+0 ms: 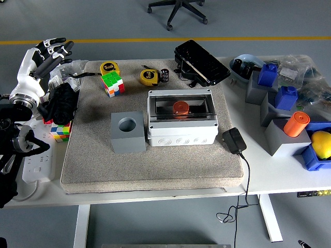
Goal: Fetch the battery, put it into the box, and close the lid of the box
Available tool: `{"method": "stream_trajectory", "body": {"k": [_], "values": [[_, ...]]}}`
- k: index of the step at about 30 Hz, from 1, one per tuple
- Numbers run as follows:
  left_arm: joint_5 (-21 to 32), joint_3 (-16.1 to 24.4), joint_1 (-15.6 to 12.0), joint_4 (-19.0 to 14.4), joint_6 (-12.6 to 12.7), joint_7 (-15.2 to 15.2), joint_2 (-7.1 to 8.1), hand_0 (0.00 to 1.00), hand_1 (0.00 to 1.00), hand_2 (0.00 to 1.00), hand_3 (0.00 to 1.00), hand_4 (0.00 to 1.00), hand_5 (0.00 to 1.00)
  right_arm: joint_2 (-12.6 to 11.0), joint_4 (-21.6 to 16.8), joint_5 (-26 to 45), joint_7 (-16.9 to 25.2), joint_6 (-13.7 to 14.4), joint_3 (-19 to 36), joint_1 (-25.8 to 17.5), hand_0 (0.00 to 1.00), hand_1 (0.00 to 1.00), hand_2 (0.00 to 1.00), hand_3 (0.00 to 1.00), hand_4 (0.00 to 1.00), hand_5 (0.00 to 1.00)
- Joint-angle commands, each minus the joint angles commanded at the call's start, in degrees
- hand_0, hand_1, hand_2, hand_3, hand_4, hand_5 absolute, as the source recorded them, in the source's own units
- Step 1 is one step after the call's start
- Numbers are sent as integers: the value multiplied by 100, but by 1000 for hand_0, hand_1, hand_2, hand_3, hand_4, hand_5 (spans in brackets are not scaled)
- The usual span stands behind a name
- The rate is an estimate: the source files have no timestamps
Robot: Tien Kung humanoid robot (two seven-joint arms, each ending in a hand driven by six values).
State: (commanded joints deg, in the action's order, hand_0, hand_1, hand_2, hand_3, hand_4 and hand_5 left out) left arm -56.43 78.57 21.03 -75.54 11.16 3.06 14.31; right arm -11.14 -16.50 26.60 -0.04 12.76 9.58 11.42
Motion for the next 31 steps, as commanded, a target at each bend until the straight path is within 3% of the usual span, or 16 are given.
{"method": "stream_trajectory", "body": {"k": [31], "values": [[16,-176,67,-46,-22,6,59,555,622,600,614,984,367,-27,2,3,-48,-84,-190,31,676,649,667,553,875,430]]}}
